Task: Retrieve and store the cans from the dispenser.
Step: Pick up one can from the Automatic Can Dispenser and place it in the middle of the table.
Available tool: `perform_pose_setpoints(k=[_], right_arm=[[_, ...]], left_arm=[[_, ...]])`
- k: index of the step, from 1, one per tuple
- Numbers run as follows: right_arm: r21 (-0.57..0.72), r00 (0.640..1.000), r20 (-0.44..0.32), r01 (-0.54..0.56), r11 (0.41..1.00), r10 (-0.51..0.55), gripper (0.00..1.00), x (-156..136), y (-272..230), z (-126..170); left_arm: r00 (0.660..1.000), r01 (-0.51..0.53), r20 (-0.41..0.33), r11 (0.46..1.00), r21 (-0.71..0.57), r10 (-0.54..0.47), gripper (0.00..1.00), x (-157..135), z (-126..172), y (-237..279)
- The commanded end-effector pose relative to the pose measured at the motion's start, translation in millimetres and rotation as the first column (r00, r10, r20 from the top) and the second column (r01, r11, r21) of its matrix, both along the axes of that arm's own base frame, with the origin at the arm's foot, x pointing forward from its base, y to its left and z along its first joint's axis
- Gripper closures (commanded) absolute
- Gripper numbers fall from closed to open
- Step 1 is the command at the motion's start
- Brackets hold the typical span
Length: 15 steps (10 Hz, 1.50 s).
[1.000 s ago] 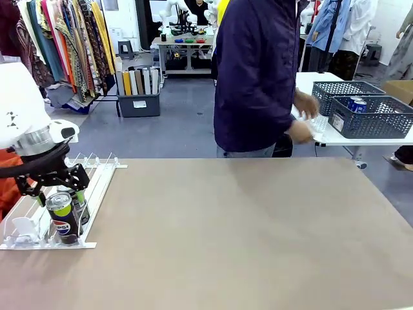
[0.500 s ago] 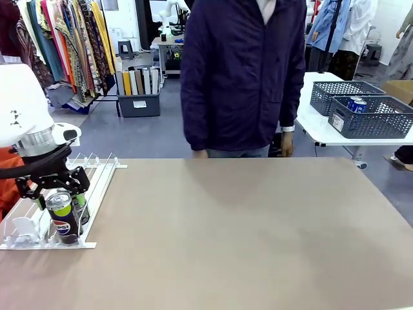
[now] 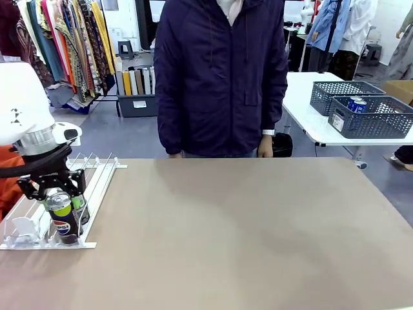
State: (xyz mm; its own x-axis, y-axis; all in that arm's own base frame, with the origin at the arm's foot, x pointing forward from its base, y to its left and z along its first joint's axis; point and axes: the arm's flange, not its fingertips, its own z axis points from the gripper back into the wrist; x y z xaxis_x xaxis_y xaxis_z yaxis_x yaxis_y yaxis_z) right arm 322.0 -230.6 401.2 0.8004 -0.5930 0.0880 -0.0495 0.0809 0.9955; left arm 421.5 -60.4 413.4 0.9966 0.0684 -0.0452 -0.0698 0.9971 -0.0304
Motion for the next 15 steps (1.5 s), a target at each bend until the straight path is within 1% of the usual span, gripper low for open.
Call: perform_pose_setpoints(k=[1, 3, 5, 7, 8, 9, 10, 11, 12, 13, 14, 15], right_arm=[[0.012, 1.0, -0.01, -0.006, 1.0, 0.006, 0.0, -0.9, -0.5, 4.9], [0.012, 1.0, -0.01, -0.006, 1.0, 0.006, 0.0, -0.9, -0.5, 4.9], [0.012, 1.0, -0.01, -0.006, 1.0, 0.006, 0.0, -0.9, -0.5, 4.9], [0.012, 1.0, -0.01, -0.006, 1.0, 0.006, 0.0, -0.9, -0.5, 4.9], [0.012, 1.0, -0.01, -0.006, 1.0, 0.006, 0.0, -0.9, -0.5, 4.9], [0.012, 1.0, -0.01, -0.006, 1.0, 0.006, 0.0, -0.9, -0.5, 4.9], [0.012, 1.0, -0.01, -0.006, 1.0, 0.006, 0.0, -0.9, -0.5, 4.9], [0.012, 1.0, -0.01, -0.006, 1.0, 0.006, 0.0, -0.9, -0.5, 4.9], [0.012, 1.0, -0.01, -0.006, 1.0, 0.006, 0.0, -0.9, -0.5, 4.9], [0.012, 1.0, -0.01, -0.006, 1.0, 0.006, 0.0, -0.9, -0.5, 4.9], [0.012, 1.0, -0.01, -0.006, 1.0, 0.006, 0.0, -0.9, -0.5, 4.9], [0.012, 1.0, -0.01, -0.006, 1.0, 0.006, 0.0, -0.9, -0.5, 4.9]], left_arm=[[1.0, -0.02, -0.014, 0.999, 0.028, 0.021, 1.0, 2.2, -0.9, -2.3], [1.0, -0.021, 0.002, 1.0, 0.011, 0.021, 1.0, 1.4, 0.2, -0.9], [1.0, -0.013, 0.015, 1.0, 0.015, 0.013, 1.0, -3.0, 7.4, -0.8], [0.999, -0.008, 0.051, 1.0, 0.021, 0.007, 1.0, -16.2, 30.7, 0.2], [0.997, -0.017, 0.07, 0.999, 0.027, 0.015, 1.0, -25.2, 45.7, 1.6], [0.998, -0.016, 0.057, 0.999, 0.035, 0.014, 1.0, -35.9, 66.0, 4.6], [0.998, 0.017, 0.053, 0.999, 0.037, -0.019, 1.0, -47.7, 91.1, 10.3], [0.993, 0.072, 0.085, 0.996, 0.055, -0.076, 1.0, -63.2, 123.3, 17.1], [0.987, 0.079, 0.132, 0.995, 0.064, -0.087, 1.0, -76.9, 149.9, 22.7], [0.98, 0.057, 0.187, 0.996, 0.074, -0.07, 1.0, -91.7, 170.7, 29.0], [0.971, 0.094, 0.212, 0.993, 0.067, -0.107, 1.0, -103.6, 188.6, 36.9], [0.962, 0.003, 0.273, 0.999, 0.043, -0.015, 1.0, -113.2, 203.3, 46.2]])
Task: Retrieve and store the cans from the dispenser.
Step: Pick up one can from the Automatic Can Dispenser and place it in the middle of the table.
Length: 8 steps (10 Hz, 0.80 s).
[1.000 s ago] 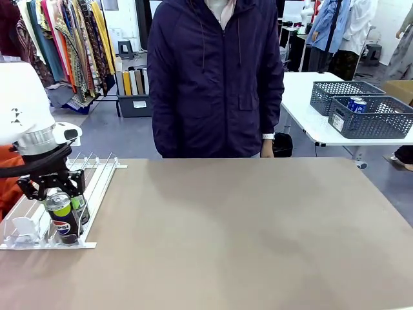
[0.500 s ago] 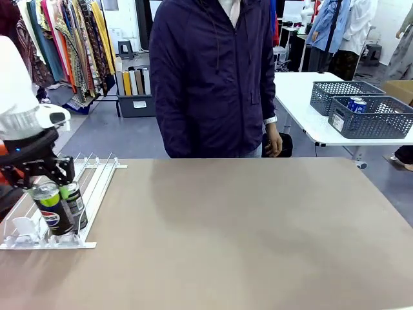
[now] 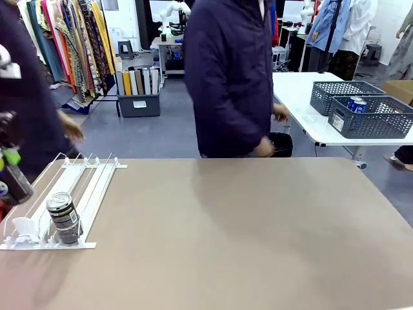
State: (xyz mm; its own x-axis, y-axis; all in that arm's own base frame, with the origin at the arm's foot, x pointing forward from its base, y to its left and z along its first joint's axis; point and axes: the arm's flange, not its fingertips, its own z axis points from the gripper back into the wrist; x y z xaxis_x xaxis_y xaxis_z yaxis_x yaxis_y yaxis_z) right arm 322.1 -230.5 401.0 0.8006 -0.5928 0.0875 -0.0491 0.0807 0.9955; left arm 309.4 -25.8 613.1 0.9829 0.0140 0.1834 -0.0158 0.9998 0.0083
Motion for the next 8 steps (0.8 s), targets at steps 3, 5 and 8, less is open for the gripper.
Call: perform_pose_setpoints(k=[3, 5, 8], right_arm=[[0.012, 1.0, -0.01, -0.005, 1.0, 0.005, 0.0, -1.0, -0.6, 5.1], [0.012, 1.0, -0.01, -0.005, 1.0, 0.005, 0.0, -1.0, -0.6, 5.1], [0.012, 1.0, -0.01, -0.005, 1.0, 0.005, 0.0, -1.0, -0.6, 5.1]], left_arm=[[0.999, -0.013, 0.039, 1.0, -0.026, 0.014, 1.0, -9.2, 13.0, 12.3], [0.999, -0.013, 0.039, 1.0, -0.026, 0.014, 1.0, -9.2, 13.0, 12.3], [1.0, -0.01, 0.027, 0.999, -0.041, 0.011, 1.0, -8.0, 8.3, 9.2]])
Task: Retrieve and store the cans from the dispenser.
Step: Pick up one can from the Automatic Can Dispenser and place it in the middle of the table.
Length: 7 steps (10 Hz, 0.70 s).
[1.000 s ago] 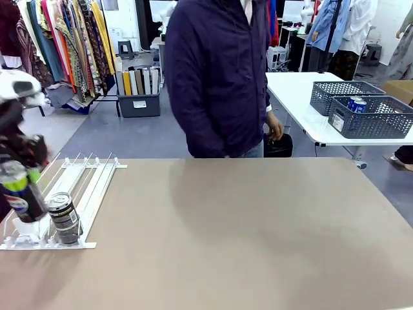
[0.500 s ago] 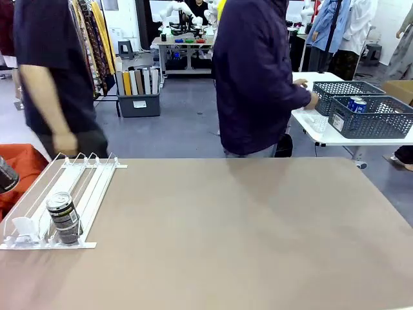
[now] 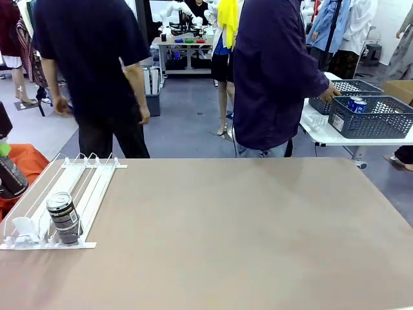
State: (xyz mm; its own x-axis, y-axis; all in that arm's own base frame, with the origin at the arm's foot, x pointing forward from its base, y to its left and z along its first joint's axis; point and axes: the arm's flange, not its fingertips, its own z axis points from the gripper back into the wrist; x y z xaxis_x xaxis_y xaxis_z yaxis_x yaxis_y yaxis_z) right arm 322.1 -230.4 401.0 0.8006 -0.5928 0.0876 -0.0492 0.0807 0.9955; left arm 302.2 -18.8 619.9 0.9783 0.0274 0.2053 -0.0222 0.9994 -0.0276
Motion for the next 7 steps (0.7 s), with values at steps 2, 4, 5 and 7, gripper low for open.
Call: perform_pose_setpoints(k=[2, 4, 5, 7], right_arm=[[0.012, 1.0, -0.01, -0.005, 1.0, 0.005, 0.0, -0.9, -0.6, 5.0], [0.012, 1.0, -0.01, -0.005, 1.0, 0.005, 0.0, -0.9, -0.6, 5.0], [0.012, 1.0, -0.01, -0.005, 1.0, 0.005, 0.0, -0.9, -0.6, 5.0], [0.012, 1.0, -0.01, -0.005, 1.0, 0.005, 0.0, -0.9, -0.6, 5.0]], left_arm=[[0.993, -0.019, 0.116, 0.993, -0.113, 0.033, 1.0, 17.6, 8.2, -63.1], [0.976, 0.159, 0.166, 0.981, -0.109, -0.139, 1.0, 49.4, 12.0, -172.5], [0.969, 0.219, 0.142, 0.97, -0.103, -0.204, 1.0, 70.8, 0.9, -231.7], [0.955, 0.28, 0.12, 0.958, -0.067, -0.271, 1.0, 96.8, -29.0, -323.9]])
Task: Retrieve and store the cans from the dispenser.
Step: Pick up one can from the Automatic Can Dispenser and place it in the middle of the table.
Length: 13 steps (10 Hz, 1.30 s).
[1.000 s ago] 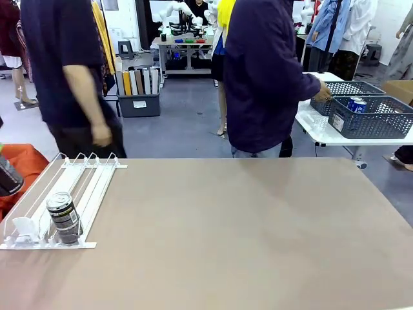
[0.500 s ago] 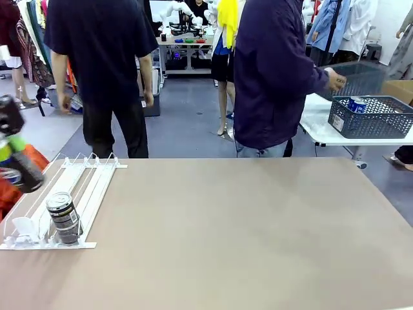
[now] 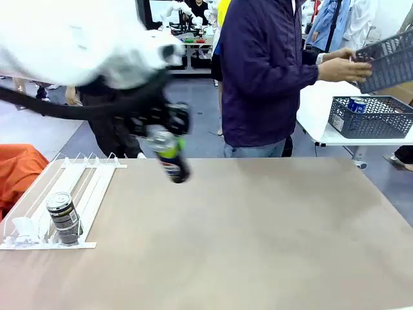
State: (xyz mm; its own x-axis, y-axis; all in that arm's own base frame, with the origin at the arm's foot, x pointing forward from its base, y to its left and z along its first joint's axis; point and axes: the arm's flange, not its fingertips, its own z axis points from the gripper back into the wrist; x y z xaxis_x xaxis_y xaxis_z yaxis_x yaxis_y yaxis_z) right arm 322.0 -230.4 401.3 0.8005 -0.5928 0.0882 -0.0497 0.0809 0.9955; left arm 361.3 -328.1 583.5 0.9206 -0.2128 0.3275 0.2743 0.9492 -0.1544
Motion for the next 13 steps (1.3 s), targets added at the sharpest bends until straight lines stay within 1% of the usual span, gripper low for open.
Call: perform_pose_setpoints(k=[1, 2, 3, 4, 5, 7, 9, 11, 12, 13], right_arm=[[0.012, 1.0, -0.01, -0.005, 1.0, 0.006, 0.0, -0.9, -0.6, 4.8], [0.012, 1.0, -0.01, -0.005, 1.0, 0.006, 0.0, -0.9, -0.6, 4.8], [0.012, 1.0, -0.01, -0.005, 1.0, 0.006, 0.0, -0.9, -0.6, 4.8], [0.012, 1.0, -0.01, -0.005, 1.0, 0.006, 0.0, -0.9, -0.6, 4.8], [0.012, 1.0, -0.01, -0.005, 1.0, 0.006, 0.0, -0.9, -0.6, 4.8], [0.012, 1.0, -0.01, -0.005, 1.0, 0.006, 0.0, -0.9, -0.6, 4.8], [0.012, 1.0, -0.01, -0.005, 1.0, 0.006, 0.0, -0.9, -0.6, 4.8], [0.012, 1.0, -0.01, -0.005, 1.0, 0.006, 0.0, -0.9, -0.6, 4.8], [0.012, 1.0, -0.01, -0.005, 1.0, 0.006, 0.0, -0.9, -0.6, 4.8], [0.012, 1.0, -0.01, -0.005, 1.0, 0.006, 0.0, -0.9, -0.6, 4.8]], left_arm=[[0.996, 0.081, -0.04, 0.991, 0.107, -0.077, 1.0, 52.1, -7.5, -61.8], [0.988, 0.148, -0.082, 0.969, 0.196, -0.134, 1.0, 66.9, -28.3, -108.5], [0.981, 0.182, -0.116, 0.949, 0.259, -0.157, 1.0, 74.5, -45.0, -136.0], [0.973, 0.21, -0.16, 0.931, 0.297, -0.168, 1.0, 77.9, -59.4, -152.5], [0.972, 0.213, -0.164, 0.919, 0.333, -0.166, 1.0, 78.7, -71.8, -159.6], [0.974, 0.204, -0.169, 0.911, 0.358, -0.151, 1.0, 84.4, -102.1, -164.2], [0.971, 0.203, -0.191, 0.918, 0.34, -0.143, 1.0, 93.7, -121.0, -160.3], [0.961, 0.225, -0.226, 0.922, 0.314, -0.158, 1.0, 98.6, -131.6, -155.7], [0.961, 0.223, -0.23, 0.923, 0.315, -0.154, 0.94, 99.0, -134.5, -153.6], [0.957, 0.23, -0.242, 0.921, 0.314, -0.157, 0.36, 100.1, -137.2, -152.8]])
